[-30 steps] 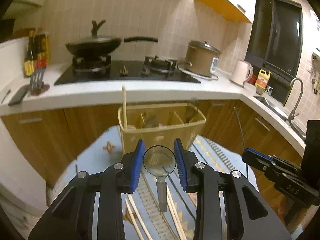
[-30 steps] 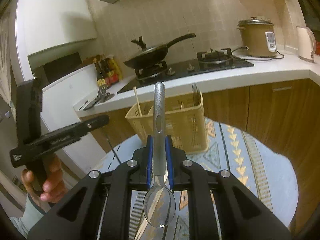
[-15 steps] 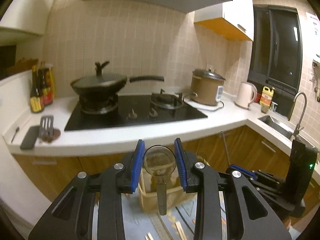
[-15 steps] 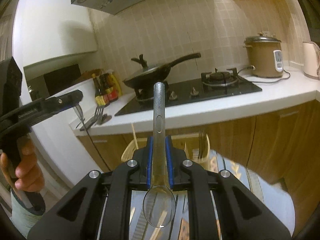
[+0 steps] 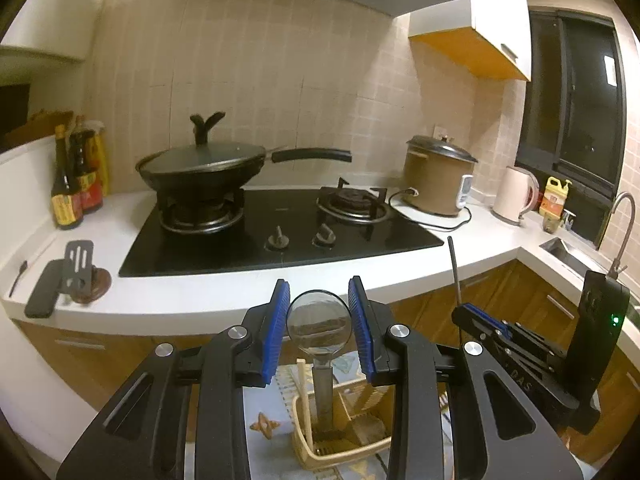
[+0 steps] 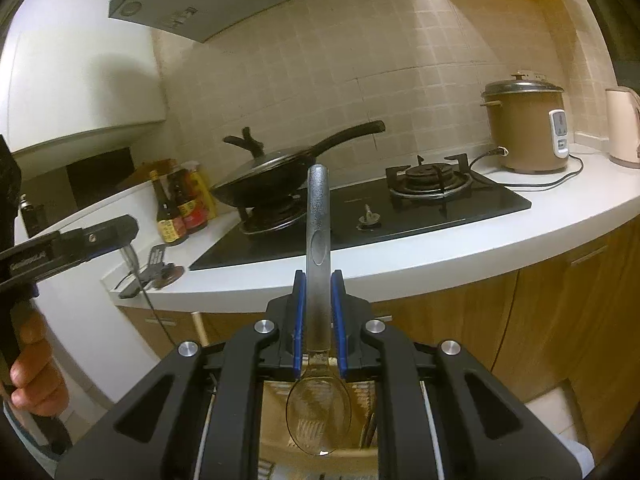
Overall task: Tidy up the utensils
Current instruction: 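Lift both spoons with both tools and carry them above the tan caddy, then lower both spoons into the caddy and open both tools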
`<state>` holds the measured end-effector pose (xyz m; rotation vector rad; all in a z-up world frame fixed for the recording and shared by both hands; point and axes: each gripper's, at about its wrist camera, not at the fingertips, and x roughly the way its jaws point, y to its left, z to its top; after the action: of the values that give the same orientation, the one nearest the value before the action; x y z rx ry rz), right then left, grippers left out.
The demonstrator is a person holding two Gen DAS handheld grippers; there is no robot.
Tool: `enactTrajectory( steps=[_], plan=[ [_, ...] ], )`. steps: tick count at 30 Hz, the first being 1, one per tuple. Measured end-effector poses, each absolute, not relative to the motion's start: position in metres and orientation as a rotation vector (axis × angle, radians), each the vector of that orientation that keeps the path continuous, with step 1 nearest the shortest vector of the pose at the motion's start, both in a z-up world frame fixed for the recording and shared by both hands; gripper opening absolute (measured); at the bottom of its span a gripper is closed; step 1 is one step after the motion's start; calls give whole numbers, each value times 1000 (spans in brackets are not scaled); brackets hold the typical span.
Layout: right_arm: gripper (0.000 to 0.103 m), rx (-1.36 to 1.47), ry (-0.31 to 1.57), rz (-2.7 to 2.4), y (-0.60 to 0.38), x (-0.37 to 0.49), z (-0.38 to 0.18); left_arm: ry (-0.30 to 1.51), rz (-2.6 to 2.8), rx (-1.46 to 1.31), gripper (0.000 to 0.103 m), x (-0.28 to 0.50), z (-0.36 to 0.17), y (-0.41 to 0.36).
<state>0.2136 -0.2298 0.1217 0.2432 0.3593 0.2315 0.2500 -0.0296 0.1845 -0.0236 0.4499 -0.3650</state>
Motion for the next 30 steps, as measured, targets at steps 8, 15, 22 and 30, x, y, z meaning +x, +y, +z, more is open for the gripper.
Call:
enactTrajectory(
  steps=[8,15,22,30],
  plan=[
    [10,252,350,227,-238,233,95,456,-375,-7,29,263,166,-38],
    [10,206,325,200,-234,232,85,472,-384,-2,29,268,154,-42],
    [10,174,314,193,-227,228,77,498,-379,-10,29,270,142,-37],
    [11,130,319,185,-221,215,77,548,-400,9,30,265,127,-39]
  ],
)
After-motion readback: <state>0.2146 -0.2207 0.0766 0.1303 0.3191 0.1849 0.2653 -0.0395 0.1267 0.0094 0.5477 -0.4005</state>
